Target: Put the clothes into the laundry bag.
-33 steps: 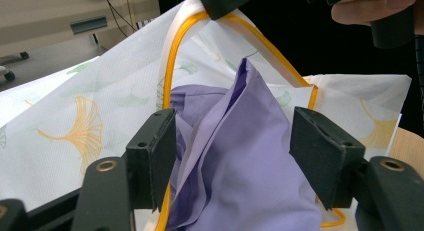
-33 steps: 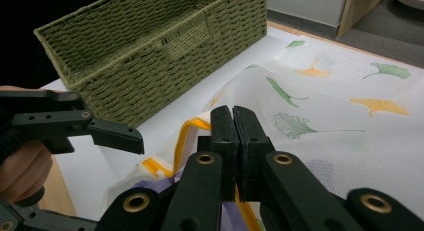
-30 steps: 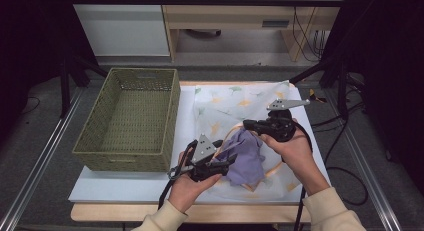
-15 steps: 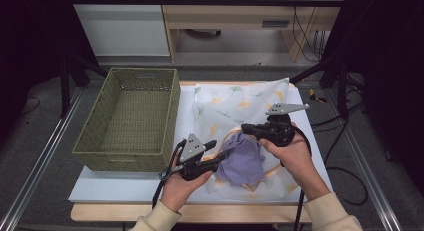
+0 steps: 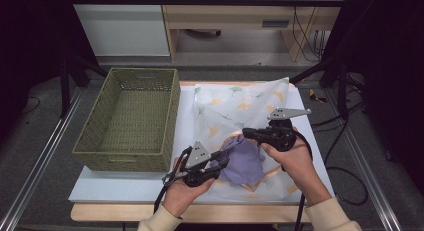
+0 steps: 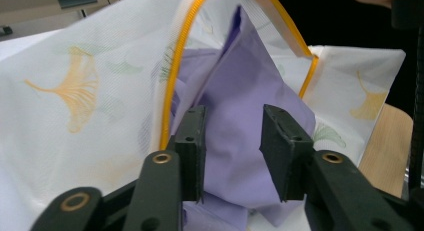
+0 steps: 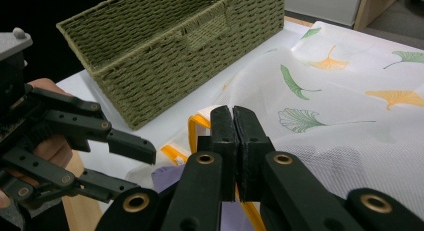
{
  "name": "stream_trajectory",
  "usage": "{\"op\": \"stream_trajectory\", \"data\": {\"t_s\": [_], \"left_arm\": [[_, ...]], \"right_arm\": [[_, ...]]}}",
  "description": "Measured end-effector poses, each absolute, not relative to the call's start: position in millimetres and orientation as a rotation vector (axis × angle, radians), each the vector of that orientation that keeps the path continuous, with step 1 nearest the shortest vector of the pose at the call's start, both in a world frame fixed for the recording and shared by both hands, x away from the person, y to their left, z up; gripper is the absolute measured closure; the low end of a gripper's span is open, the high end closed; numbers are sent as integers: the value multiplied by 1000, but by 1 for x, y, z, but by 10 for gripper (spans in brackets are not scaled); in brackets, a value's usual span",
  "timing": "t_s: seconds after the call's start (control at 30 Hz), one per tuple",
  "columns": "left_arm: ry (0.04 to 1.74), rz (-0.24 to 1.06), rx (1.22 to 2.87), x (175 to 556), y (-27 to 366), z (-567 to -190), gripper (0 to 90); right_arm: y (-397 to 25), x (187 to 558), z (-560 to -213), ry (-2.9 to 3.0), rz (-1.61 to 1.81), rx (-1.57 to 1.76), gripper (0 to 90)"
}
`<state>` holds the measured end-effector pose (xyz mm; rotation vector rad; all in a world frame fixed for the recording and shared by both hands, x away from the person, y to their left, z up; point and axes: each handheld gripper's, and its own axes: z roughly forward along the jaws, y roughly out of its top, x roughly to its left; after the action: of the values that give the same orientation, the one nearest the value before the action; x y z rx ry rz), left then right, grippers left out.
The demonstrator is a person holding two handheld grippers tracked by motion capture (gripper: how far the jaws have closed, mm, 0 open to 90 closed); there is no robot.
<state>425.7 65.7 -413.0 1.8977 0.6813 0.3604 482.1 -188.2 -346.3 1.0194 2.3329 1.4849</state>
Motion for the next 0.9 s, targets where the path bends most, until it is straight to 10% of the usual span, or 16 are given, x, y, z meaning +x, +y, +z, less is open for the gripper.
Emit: {"op": "stream_trajectory", "data": {"t_s": [0.9], "left_arm": [[616,192,2086,412,26,-441,843]], "right_arm": [[-191,483,-353,2341,1484,1035,888]]}}
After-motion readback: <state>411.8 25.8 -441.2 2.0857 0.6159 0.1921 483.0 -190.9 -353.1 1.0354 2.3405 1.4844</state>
